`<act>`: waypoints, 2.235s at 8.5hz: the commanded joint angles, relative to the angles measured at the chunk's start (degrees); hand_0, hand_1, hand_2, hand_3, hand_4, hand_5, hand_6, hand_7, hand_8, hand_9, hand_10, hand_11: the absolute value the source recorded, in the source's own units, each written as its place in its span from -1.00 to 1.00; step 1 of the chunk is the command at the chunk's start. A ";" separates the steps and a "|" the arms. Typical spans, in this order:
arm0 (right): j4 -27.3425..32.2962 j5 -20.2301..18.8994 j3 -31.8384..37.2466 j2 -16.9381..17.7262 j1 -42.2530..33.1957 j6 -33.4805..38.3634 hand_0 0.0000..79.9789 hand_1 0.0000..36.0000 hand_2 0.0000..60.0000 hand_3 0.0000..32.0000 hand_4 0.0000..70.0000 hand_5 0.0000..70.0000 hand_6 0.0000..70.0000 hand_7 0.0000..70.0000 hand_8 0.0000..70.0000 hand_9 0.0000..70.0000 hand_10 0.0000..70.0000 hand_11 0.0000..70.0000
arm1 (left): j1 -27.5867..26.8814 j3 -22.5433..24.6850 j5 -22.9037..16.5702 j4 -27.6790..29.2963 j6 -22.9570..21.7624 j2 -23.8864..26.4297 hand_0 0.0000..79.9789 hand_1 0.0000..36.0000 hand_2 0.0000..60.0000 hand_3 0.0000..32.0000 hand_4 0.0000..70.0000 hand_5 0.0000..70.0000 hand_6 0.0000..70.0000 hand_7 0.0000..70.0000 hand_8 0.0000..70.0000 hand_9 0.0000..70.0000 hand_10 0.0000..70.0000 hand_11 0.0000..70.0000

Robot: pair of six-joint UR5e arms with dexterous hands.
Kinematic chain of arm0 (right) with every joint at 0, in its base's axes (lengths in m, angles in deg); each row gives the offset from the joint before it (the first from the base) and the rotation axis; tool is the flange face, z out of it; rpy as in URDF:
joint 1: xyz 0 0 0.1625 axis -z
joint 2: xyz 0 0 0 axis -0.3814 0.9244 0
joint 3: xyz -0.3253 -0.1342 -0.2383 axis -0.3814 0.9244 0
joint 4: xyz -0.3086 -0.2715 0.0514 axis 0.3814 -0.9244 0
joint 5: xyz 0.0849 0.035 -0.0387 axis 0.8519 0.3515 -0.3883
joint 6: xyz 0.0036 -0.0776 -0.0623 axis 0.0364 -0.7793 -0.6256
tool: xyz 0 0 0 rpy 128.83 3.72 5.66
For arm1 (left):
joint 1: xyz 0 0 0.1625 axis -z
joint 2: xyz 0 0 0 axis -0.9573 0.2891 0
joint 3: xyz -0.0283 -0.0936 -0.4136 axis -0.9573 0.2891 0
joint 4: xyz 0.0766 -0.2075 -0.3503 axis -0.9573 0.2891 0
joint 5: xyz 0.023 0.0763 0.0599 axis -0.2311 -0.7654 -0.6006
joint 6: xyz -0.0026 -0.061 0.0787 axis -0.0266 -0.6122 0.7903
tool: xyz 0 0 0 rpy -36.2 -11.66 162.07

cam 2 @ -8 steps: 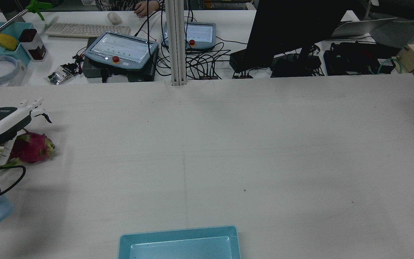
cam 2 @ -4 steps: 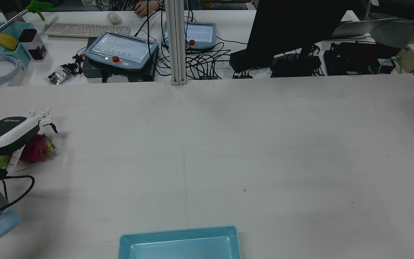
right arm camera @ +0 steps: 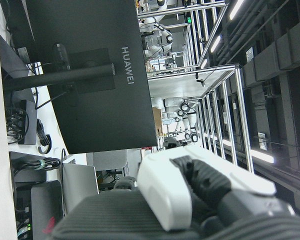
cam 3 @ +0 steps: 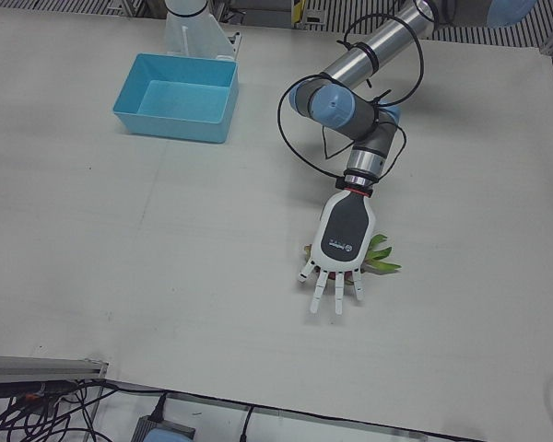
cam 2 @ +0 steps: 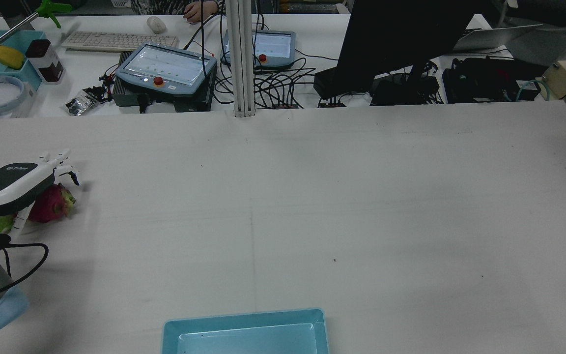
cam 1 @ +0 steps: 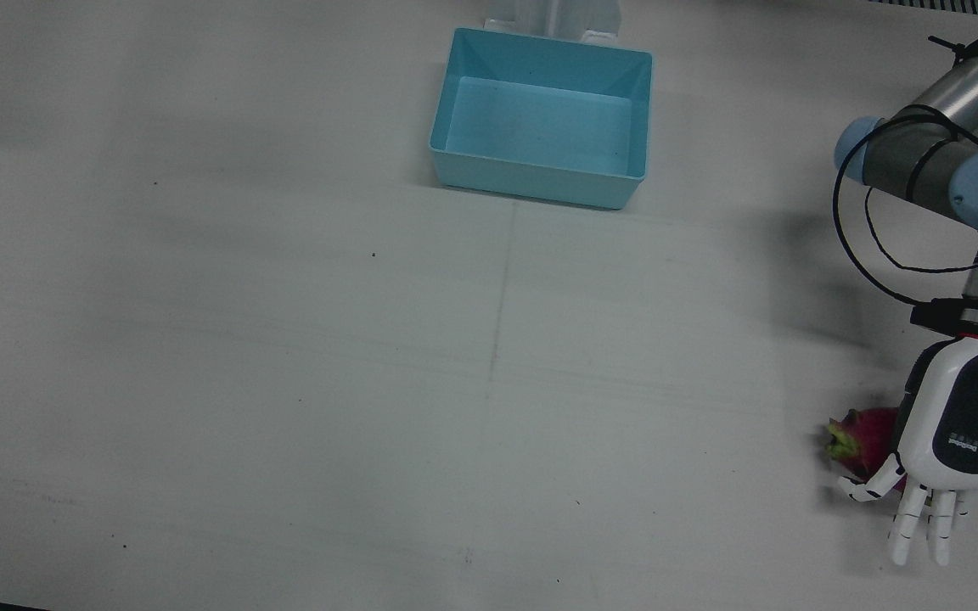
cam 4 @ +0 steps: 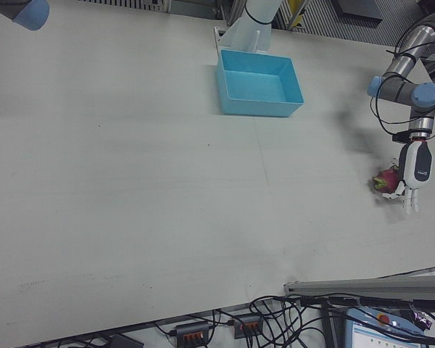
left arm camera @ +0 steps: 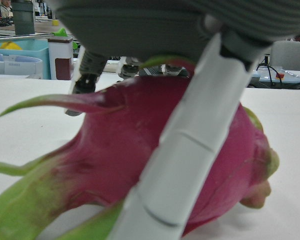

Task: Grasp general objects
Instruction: 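Close the left hand's fingers around the dragon fruit, then lift the dragon fruit and carry it toward the light-blue tray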

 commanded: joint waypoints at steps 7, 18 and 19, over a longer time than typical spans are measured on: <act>-0.09 0.00 -0.18 0.00 -0.09 -0.09 -1.00 -1.00 -1.00 -1.00 -1.00 -1.00 -1.00 -1.00 -1.00 -1.00 -1.00 -1.00 | -0.50 1.61 1.62 1.27 -0.15 -1.30 1.00 0.80 -0.23 -1.00 0.09 1.00 0.31 1.00 0.37 0.45 -0.35 0.00; -0.18 0.00 -0.35 0.00 -0.09 -0.18 -1.00 -1.00 -1.00 -1.00 -1.00 -1.00 -1.00 -1.00 -1.00 -1.00 -1.00 -1.00 | 4.47 21.89 -38.90 20.35 -40.49 5.91 1.00 0.87 1.00 -1.00 1.00 1.00 1.00 1.00 1.00 1.00 1.00 1.00; -0.18 0.00 -0.35 0.00 -0.18 -0.18 -1.00 -1.00 -1.00 -1.00 -1.00 -1.00 -1.00 -1.00 -1.00 -1.00 -1.00 -1.00 | 0.25 29.42 -38.38 15.21 -40.49 5.91 1.00 0.85 1.00 -1.00 1.00 1.00 1.00 1.00 1.00 1.00 1.00 1.00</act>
